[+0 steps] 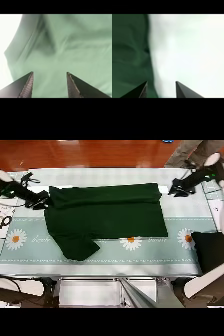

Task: Fold the shirts.

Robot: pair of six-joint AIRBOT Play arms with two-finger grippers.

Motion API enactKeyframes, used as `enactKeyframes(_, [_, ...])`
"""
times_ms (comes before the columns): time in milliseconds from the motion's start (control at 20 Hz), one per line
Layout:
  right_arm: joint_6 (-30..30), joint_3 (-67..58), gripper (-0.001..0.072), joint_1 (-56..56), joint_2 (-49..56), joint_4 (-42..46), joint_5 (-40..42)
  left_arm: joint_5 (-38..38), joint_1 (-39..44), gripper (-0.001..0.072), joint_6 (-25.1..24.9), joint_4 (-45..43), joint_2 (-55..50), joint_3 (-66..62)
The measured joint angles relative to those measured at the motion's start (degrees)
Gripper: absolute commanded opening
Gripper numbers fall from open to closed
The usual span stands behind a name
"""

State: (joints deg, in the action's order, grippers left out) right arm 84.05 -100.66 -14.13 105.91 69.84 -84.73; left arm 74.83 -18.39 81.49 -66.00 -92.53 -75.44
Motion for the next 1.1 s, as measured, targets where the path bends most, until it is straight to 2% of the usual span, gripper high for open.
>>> enactKeyframes(100, [-0.7, 11.2, 0.0411, -2.7, -8.2, -1.1, 3.5, -1.5, -3.8, 0.0508, 0.7, 2.4, 7.3, 10.5])
enactKeyframes(250, [-5.6, 32.9, 0.0411, -7.1, -22.8, -7.3, 11.5, -8.0, -10.2, 0.0508, 1.3, 9.6, 19.3, 28.5])
enactKeyframes(400, [-11.0, 51.2, 0.0411, -11.3, -35.1, -14.2, 17.6, -12.3, -14.8, 0.0508, 0.1, 14.3, 27.0, 42.2])
enactKeyframes(600, [-14.4, 63.7, 0.0411, -14.0, -43.7, -18.7, 20.3, -12.5, -15.9, 0.0508, -2.9, 17.7, 30.5, 50.6])
enactKeyframes(800, [-16.0, 67.5, 0.0411, -14.8, -46.3, -22.2, 20.4, -12.5, -14.0, 0.0506, -4.7, 19.1, 31.2, 53.1])
enactKeyframes(850, [-16.2, 67.9, 0.0411, -14.8, -46.6, -22.8, 20.3, -12.6, -12.9, 0.0441, -5.3, 19.1, 31.0, 53.4])
enactKeyframes(900, [-16.4, 68.2, 0.0411, -14.9, -46.8, -23.4, 20.4, -13.0, -11.7, 0.0126, -6.0, 19.1, 30.6, 53.6])
enactKeyframes(950, [-16.5, 68.3, 0.0411, -15.0, -46.9, -23.8, 20.3, -13.5, -10.5, 0.0022, -6.7, 18.6, 30.1, 53.7])
enactKeyframes(1100, [-16.8, 68.0, 0.0411, -15.1, -47.2, -24.3, 20.7, -13.7, -8.1, 0.0021, -8.0, 18.9, 29.0, 53.4])
